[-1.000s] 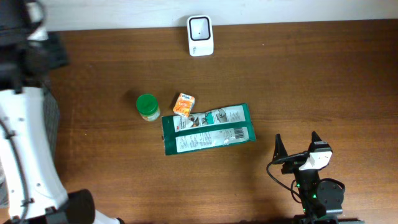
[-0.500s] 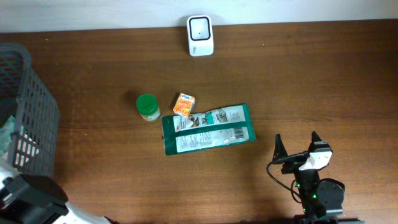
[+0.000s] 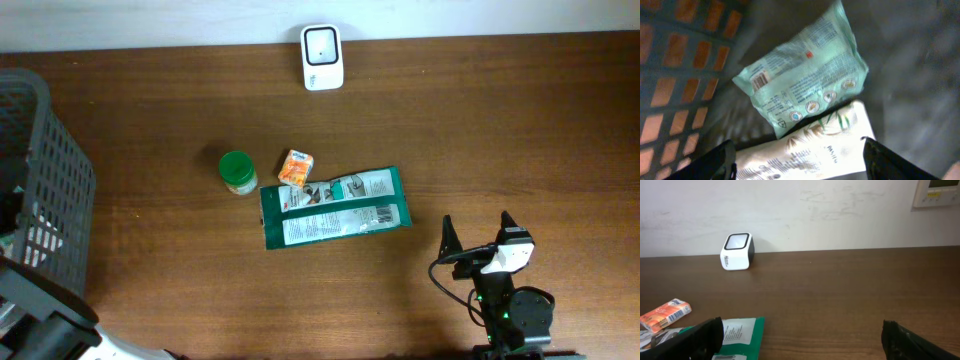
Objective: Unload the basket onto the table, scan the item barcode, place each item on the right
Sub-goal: 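Reach the left gripper into the basket toward the white Pantene tube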
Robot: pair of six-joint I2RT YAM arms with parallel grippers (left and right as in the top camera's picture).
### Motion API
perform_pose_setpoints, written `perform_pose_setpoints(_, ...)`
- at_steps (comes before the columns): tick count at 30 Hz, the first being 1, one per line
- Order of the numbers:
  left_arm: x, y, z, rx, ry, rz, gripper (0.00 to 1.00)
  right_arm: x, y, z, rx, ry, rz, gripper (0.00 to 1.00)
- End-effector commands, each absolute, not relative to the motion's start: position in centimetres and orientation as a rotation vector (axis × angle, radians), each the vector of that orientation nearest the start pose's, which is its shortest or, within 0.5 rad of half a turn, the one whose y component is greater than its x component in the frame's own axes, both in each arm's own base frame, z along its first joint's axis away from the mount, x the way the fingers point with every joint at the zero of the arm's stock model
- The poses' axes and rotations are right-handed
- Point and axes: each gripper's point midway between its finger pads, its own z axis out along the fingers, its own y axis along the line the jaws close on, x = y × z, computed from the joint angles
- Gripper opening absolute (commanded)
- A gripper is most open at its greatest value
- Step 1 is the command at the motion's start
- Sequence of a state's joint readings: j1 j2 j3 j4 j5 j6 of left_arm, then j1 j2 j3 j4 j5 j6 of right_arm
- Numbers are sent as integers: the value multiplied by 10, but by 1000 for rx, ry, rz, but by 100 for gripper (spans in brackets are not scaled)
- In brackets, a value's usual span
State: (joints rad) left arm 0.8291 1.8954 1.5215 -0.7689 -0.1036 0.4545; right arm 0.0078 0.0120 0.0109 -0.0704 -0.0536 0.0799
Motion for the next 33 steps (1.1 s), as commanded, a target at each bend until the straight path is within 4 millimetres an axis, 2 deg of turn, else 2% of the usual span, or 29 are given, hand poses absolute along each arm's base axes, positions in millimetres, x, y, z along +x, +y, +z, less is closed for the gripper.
perform_pose_setpoints(1, 292, 346, 89, -145, 2877, 497, 72, 246, 11, 157, 22, 1645, 116, 98)
perform_pose_setpoints(8, 281, 342, 54, -158, 2966, 404, 72, 246, 11, 157, 22, 1645, 116, 98)
perform_pose_setpoints(13, 277, 342, 40, -165, 2997, 373, 72, 246, 11, 157, 22, 1645, 116, 98)
perform_pose_setpoints(18, 269, 341, 17, -181, 3044, 314, 72, 246, 11, 157, 23, 1645, 116, 98)
perform_pose_setpoints(24, 269, 340, -2, -179, 3065, 278, 72, 246, 11, 157, 22, 1645, 116, 98)
perform_pose_setpoints(30, 272, 326, -14, -170, 3061, 161, 64, 246, 11, 157, 23, 1645, 116, 98)
perform_pose_setpoints(32, 271, 321, -16, -175, 3064, 128, 57, 246, 11, 157, 22, 1645, 116, 98)
perform_pose_setpoints(33, 271, 319, -16, -175, 3063, 113, 49, 246, 11, 157, 23, 1645, 116, 98)
